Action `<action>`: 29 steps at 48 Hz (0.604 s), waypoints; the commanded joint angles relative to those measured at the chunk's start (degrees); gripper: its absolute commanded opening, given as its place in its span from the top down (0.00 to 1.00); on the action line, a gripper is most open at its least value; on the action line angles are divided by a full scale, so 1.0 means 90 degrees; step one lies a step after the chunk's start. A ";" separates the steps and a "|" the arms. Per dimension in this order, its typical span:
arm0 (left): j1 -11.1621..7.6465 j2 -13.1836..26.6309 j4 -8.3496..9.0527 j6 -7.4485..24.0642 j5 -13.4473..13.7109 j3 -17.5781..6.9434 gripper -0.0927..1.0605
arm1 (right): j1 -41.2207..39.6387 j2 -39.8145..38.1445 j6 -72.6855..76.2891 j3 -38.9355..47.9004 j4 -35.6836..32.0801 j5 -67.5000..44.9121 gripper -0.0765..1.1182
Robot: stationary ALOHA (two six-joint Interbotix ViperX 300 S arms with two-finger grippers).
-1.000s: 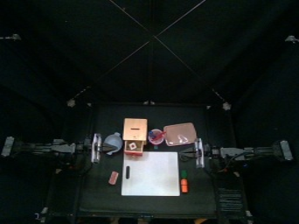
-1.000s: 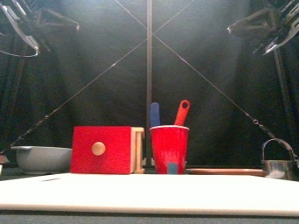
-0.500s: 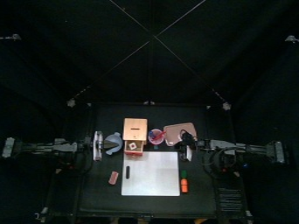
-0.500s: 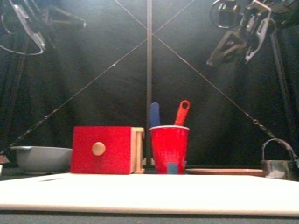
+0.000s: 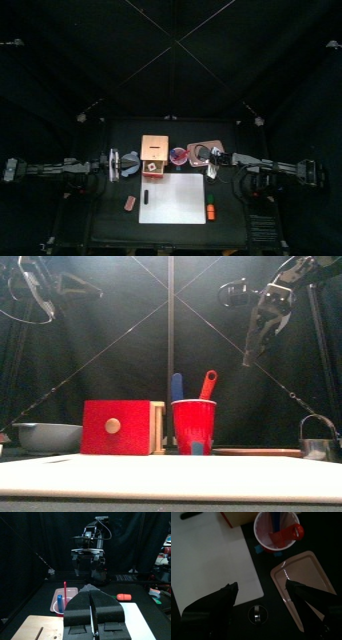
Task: Place sushi on board then cut the sushi with the knife then place the pieces on the plate
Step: Place the sushi on the board
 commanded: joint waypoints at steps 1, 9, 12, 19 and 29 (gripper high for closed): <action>0.0068 0.0029 0.0000 0.0000 -0.0059 -0.0059 0.89 | -0.0039 0.0205 -0.0098 -0.0488 -0.0371 0.0381 0.07; 0.0156 0.0029 -0.0010 -0.0010 -0.0059 0.0010 0.89 | 0.0010 0.0449 -0.0225 -0.0791 -0.0430 0.0449 0.07; 0.0166 0.0029 -0.0010 0.0000 -0.0059 0.0029 0.89 | 0.0049 0.0547 -0.0205 -0.0898 -0.0439 0.0449 0.07; 0.0205 0.0029 0.0000 0.0000 -0.0059 0.0039 0.89 | 0.0645 0.0840 -0.0195 -0.1436 -0.0498 0.0449 0.07; 0.0420 0.0029 -0.0010 -0.0010 -0.0059 0.0186 0.89 | 0.1260 0.1787 -0.0254 -0.2617 -0.0635 0.0479 0.07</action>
